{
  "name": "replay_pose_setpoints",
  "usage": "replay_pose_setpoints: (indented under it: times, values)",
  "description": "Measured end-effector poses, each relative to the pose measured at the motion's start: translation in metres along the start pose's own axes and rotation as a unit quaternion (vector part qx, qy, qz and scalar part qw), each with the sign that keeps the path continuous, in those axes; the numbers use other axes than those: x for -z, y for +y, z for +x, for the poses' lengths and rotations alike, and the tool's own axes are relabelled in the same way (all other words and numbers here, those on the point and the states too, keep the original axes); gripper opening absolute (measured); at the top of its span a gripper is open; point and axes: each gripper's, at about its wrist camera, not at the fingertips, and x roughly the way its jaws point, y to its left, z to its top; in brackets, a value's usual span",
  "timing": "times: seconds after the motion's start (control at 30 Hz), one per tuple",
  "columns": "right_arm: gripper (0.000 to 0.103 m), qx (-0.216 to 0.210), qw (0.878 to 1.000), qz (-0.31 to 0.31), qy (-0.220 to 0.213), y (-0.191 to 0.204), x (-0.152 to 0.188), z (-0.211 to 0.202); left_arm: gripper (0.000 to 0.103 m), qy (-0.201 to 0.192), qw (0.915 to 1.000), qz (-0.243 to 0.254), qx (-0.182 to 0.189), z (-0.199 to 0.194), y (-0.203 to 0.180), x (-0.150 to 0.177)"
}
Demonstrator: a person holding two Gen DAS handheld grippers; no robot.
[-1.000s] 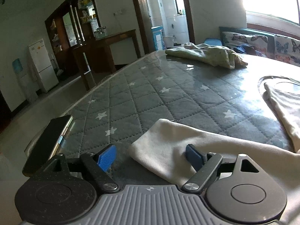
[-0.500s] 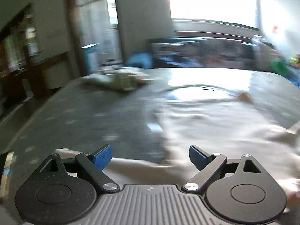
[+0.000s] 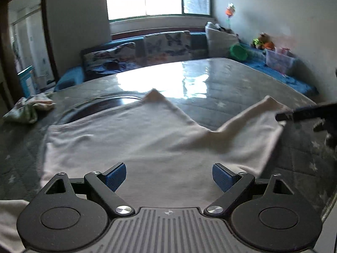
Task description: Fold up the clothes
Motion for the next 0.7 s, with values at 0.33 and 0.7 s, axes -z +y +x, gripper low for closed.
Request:
replay_pose_setpoints:
  times: [0.33,0.7]
  values:
    - [0.044,0.003,0.999,0.044,-0.019,-0.008,0.0,-0.002,0.091,0.014,0.9997,0.019,0.006,0.009,-0.018,0.008]
    - [0.02,-0.015,0.996,0.088,-0.031,-0.008,0.004,-0.002,0.095,0.02,0.9998,0.004,0.003,0.01,-0.015,0.006]
